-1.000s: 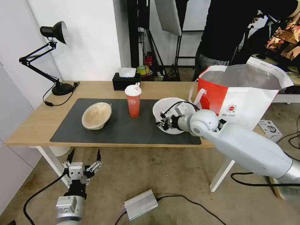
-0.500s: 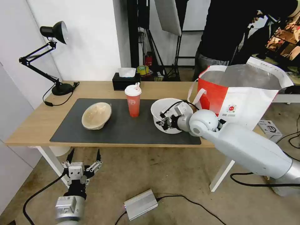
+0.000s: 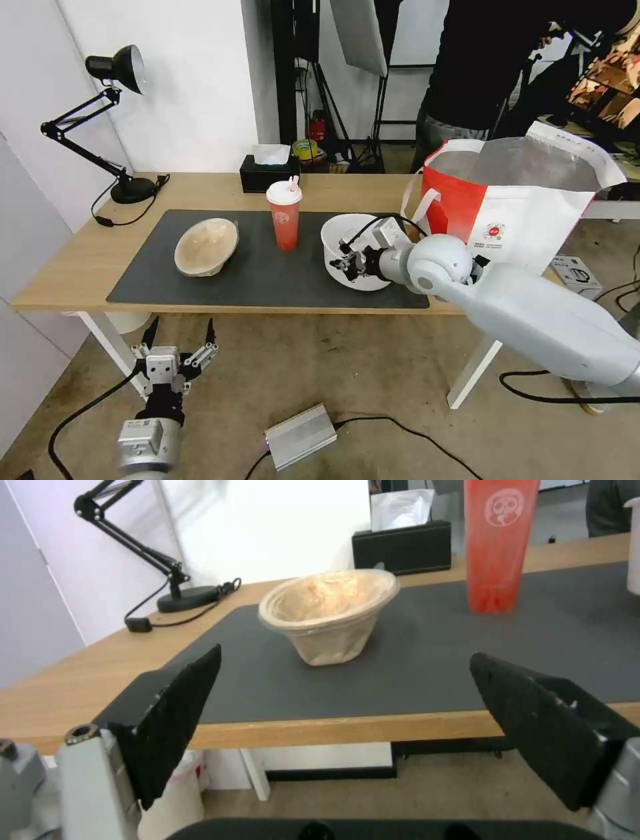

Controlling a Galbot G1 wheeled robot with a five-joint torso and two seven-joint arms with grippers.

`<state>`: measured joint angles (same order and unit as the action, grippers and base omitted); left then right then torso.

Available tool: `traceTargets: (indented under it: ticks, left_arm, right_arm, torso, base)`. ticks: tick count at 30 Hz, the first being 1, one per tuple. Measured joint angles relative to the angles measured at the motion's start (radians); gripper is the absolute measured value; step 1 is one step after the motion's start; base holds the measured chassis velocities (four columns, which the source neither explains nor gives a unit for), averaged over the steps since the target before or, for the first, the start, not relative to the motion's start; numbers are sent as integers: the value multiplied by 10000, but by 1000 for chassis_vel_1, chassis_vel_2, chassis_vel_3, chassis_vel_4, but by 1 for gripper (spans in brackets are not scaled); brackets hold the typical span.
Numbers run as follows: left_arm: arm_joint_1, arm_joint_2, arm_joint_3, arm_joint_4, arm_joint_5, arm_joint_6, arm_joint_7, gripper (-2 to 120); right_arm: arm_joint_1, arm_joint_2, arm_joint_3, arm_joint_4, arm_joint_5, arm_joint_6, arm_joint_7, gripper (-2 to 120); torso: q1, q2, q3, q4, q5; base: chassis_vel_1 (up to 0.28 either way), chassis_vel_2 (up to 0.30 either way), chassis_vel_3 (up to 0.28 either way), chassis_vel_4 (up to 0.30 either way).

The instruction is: Pick up the trash from the table and place it into the takeout bag.

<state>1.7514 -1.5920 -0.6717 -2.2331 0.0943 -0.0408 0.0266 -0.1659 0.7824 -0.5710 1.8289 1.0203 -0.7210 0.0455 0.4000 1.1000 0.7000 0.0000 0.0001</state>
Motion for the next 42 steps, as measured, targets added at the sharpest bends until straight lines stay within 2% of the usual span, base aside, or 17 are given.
traceTargets:
  ticks: [28, 42]
  left_arm:
    - [-87, 2, -11, 33, 2, 14, 3, 100]
    - [-116, 3, -5, 36, -8, 19, 5, 100]
  right_arm:
    - [777, -891, -503, 1874, 425, -2, 45, 0]
    - [2026, -1569, -951, 3247, 835, 0, 24, 0]
  torso:
    - [0, 1, -1, 0, -1]
    - [0, 1, -1, -1, -2]
  base:
    - [0, 0, 0, 0]
    - [0, 0, 0, 0]
